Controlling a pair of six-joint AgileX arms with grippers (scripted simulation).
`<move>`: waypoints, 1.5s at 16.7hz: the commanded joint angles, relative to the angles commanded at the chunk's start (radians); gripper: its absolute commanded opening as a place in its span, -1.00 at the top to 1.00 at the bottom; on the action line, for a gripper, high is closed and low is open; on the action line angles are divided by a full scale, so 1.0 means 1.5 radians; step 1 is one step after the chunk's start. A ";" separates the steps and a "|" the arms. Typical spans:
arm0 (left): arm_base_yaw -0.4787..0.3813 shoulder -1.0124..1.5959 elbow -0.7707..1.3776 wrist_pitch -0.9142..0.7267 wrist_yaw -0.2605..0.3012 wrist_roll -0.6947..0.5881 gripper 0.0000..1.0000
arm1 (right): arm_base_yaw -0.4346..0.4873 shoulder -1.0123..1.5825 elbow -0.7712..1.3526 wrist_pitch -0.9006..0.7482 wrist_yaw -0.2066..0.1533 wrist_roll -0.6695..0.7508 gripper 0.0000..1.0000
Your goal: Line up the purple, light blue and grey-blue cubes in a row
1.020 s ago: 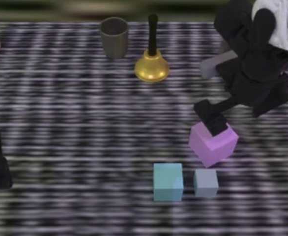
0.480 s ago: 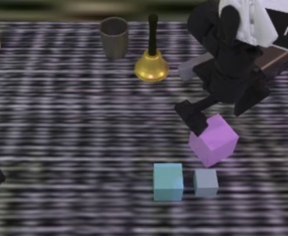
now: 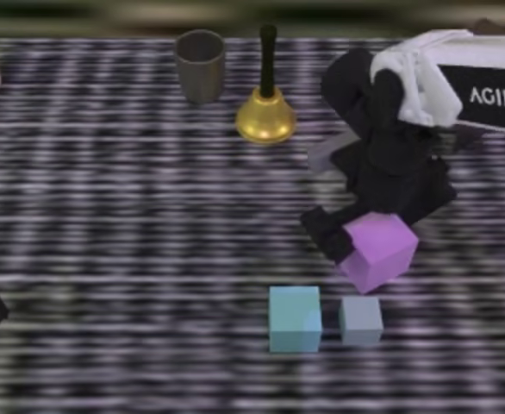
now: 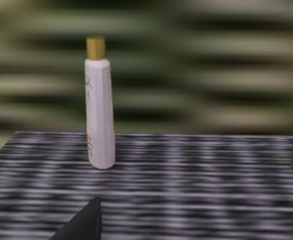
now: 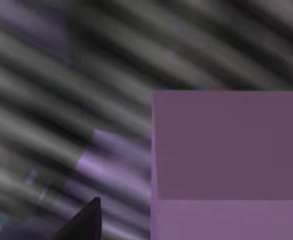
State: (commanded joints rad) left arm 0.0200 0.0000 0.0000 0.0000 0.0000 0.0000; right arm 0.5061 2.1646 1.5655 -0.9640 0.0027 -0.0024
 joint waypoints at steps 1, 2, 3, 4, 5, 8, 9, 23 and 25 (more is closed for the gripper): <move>0.000 0.000 0.000 0.000 0.000 0.000 -1.00 | 0.000 0.009 -0.017 0.027 0.000 0.000 -1.00; 0.000 0.000 0.000 0.000 0.000 0.000 -1.00 | 0.001 0.018 -0.030 0.048 0.000 0.001 -1.00; 0.000 0.000 0.000 0.000 0.000 0.000 -1.00 | 0.001 0.024 -0.040 0.061 0.000 0.001 -1.00; 0.000 0.000 0.000 0.000 0.000 0.000 -1.00 | 0.001 0.027 -0.045 0.067 0.000 0.001 -1.00; 0.000 0.000 0.000 0.000 0.000 0.000 -1.00 | 0.001 0.028 -0.045 0.068 0.000 0.001 -1.00; 0.000 0.000 0.000 0.000 0.000 0.000 -1.00 | 0.001 0.028 -0.045 0.068 0.000 0.001 -0.85; 0.000 0.000 0.000 0.000 0.000 0.000 -1.00 | 0.001 0.028 -0.045 0.068 0.000 0.001 -0.70; 0.000 0.000 0.000 0.000 0.000 0.000 -1.00 | 0.001 0.028 -0.045 0.068 0.000 0.001 1.00; 0.000 0.000 0.000 0.000 0.000 0.000 -1.00 | 0.001 0.028 -0.045 0.068 0.000 0.001 1.00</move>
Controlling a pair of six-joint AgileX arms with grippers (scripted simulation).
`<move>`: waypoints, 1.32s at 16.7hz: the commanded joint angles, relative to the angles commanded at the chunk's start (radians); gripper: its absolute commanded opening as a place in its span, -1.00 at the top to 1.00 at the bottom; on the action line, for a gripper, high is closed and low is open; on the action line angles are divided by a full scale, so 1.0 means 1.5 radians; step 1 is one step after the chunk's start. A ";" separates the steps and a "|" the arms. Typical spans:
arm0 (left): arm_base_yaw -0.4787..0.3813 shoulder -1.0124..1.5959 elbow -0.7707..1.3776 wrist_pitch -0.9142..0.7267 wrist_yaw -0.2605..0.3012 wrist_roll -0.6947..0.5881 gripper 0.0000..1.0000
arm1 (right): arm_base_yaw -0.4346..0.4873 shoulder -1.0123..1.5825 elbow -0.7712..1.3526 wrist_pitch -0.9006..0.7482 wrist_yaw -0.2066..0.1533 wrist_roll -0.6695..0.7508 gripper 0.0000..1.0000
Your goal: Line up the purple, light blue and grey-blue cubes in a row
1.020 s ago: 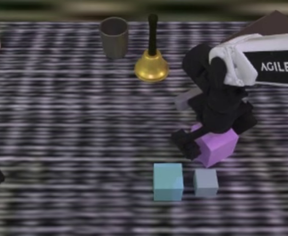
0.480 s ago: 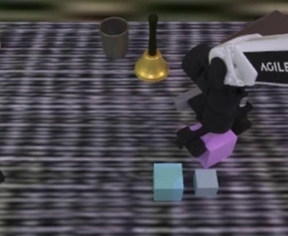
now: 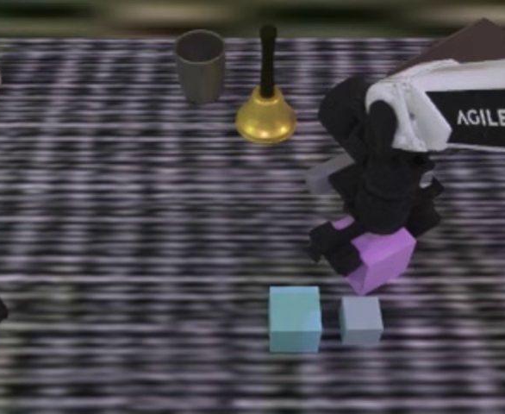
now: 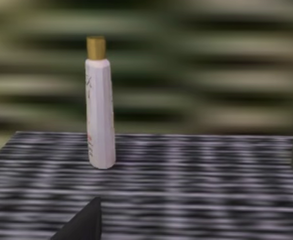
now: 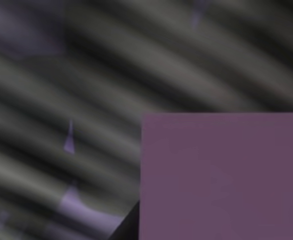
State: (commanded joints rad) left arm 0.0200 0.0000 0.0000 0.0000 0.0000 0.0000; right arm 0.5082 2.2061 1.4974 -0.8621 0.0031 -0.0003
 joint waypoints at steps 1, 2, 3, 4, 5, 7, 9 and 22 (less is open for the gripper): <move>0.000 0.000 0.000 0.000 0.000 0.000 -1.00 | 0.000 0.000 0.000 0.000 0.000 0.000 1.00; 0.000 0.000 0.000 0.000 0.000 0.000 -1.00 | 0.000 0.000 0.000 0.000 0.000 0.000 1.00; 0.000 0.000 0.000 0.000 0.000 0.000 -1.00 | 0.000 0.000 0.000 0.000 0.000 0.000 1.00; 0.000 0.000 0.000 0.000 0.000 0.000 -1.00 | -0.002 -0.005 0.001 -0.002 0.000 0.001 1.00; 0.000 0.000 0.000 0.000 0.000 0.000 -1.00 | -0.001 -0.006 0.003 -0.004 0.000 0.001 1.00; 0.000 0.000 0.000 0.000 0.000 0.000 -1.00 | 0.001 -0.014 0.022 -0.029 0.000 0.000 1.00; 0.000 0.000 0.000 0.000 0.000 0.000 -1.00 | 0.002 -0.031 0.049 -0.076 0.000 0.000 1.00; 0.000 0.000 0.000 0.000 0.000 0.000 -1.00 | 0.044 -0.029 0.157 -0.188 0.001 0.076 1.00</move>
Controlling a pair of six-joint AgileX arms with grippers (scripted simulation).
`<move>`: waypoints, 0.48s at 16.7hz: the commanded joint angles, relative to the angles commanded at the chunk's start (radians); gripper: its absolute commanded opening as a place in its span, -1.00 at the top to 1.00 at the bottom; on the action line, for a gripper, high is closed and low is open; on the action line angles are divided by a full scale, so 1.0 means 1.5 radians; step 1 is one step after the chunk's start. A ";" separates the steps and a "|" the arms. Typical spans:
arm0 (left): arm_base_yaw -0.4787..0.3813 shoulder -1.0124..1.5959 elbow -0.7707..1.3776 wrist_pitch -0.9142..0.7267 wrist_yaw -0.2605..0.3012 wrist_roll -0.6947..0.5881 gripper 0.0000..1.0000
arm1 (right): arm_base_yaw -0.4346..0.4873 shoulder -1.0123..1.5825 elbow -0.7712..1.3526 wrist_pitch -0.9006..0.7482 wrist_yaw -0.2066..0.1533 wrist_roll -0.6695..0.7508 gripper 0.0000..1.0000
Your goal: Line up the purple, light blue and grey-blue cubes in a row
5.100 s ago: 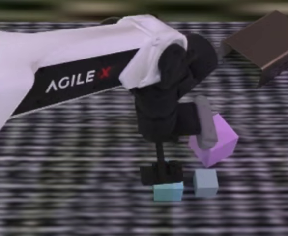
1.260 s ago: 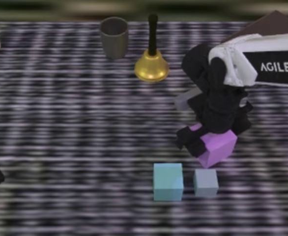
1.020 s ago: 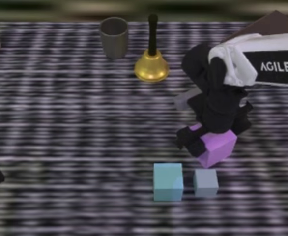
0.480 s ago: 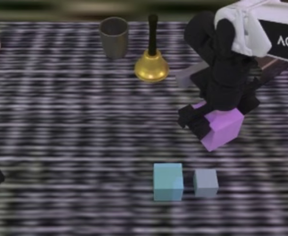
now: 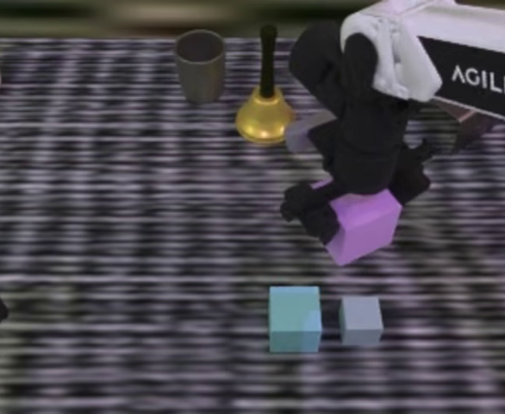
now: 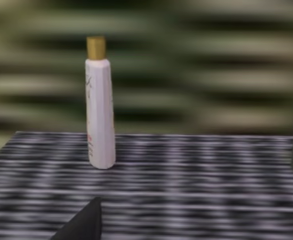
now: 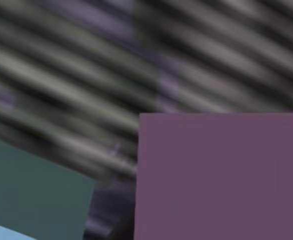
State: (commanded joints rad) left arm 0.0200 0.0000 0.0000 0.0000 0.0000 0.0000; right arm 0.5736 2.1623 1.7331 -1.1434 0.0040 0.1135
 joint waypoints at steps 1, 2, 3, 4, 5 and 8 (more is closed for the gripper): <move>0.000 0.000 0.000 0.000 0.000 0.000 -1.00 | 0.018 0.014 0.024 -0.012 0.001 0.036 1.00; 0.000 0.000 0.000 0.000 0.000 0.000 -1.00 | 0.037 0.028 0.051 -0.025 0.001 0.076 1.00; 0.000 0.000 0.000 0.000 0.000 0.000 -1.00 | 0.058 0.044 0.078 -0.039 0.002 0.122 1.00; 0.000 0.000 0.000 0.000 0.000 0.000 -1.00 | 0.081 0.060 0.107 -0.054 0.002 0.171 1.00; 0.000 0.000 0.000 0.000 0.000 0.000 -1.00 | 0.104 0.076 0.136 -0.069 0.002 0.224 1.00; 0.000 0.000 0.000 0.000 0.000 0.000 -1.00 | 0.174 0.123 0.223 -0.115 0.003 0.387 1.00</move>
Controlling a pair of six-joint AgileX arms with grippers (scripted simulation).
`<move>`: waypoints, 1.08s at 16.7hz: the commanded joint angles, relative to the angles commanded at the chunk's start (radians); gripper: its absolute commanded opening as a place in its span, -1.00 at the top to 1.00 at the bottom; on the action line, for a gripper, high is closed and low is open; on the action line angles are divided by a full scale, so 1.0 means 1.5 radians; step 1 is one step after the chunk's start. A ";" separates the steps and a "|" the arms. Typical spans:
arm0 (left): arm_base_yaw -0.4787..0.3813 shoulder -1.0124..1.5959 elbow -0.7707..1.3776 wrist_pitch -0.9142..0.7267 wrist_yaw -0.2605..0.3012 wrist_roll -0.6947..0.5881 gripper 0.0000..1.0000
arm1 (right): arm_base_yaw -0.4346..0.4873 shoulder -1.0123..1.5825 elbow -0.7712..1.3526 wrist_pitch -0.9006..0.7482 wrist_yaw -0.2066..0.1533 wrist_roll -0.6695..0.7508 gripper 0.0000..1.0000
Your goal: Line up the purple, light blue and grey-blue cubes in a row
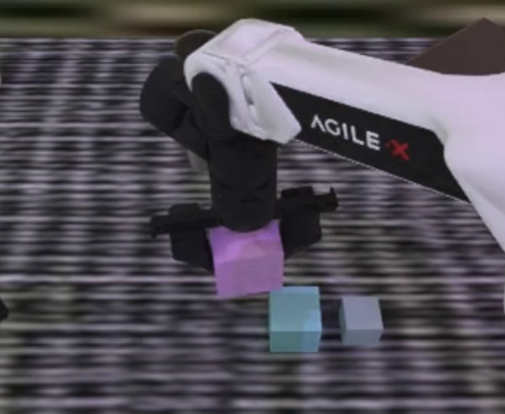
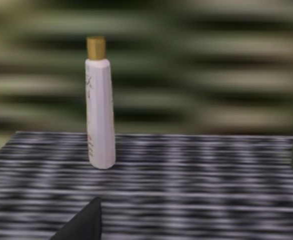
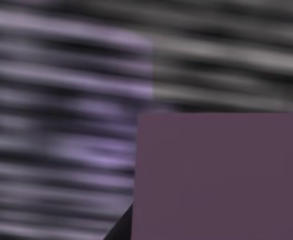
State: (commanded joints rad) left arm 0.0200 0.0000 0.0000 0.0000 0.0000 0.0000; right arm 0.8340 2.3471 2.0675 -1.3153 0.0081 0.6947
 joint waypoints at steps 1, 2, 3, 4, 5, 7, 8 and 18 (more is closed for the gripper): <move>0.000 0.000 0.000 0.000 0.000 0.000 -1.00 | 0.022 0.013 0.027 -0.013 0.000 0.049 1.00; 0.000 0.000 0.000 0.000 0.000 0.000 -1.00 | 0.042 0.024 0.051 -0.025 0.000 0.092 1.00; 0.000 0.000 0.000 0.000 0.000 0.000 -1.00 | 0.059 0.033 0.073 -0.034 0.001 0.128 1.00; 0.000 0.000 0.000 0.000 0.000 0.000 -1.00 | 0.074 0.040 0.091 -0.042 0.001 0.157 1.00; 0.000 0.000 0.000 0.000 0.000 0.000 -1.00 | 0.086 0.045 0.105 -0.047 0.002 0.178 1.00; 0.000 0.000 0.000 0.000 0.000 0.000 -1.00 | 0.098 0.049 0.120 -0.053 0.002 0.200 1.00; 0.000 0.000 0.000 0.000 0.000 0.000 -1.00 | 0.098 0.049 0.120 -0.053 0.002 0.201 1.00; 0.000 0.000 0.000 0.000 0.000 0.000 -1.00 | 0.098 0.060 0.000 0.084 0.003 0.202 1.00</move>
State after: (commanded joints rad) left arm 0.0200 0.0000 0.0000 0.0000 0.0000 0.0000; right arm 0.9811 2.4377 2.0669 -1.1888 0.0122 0.9973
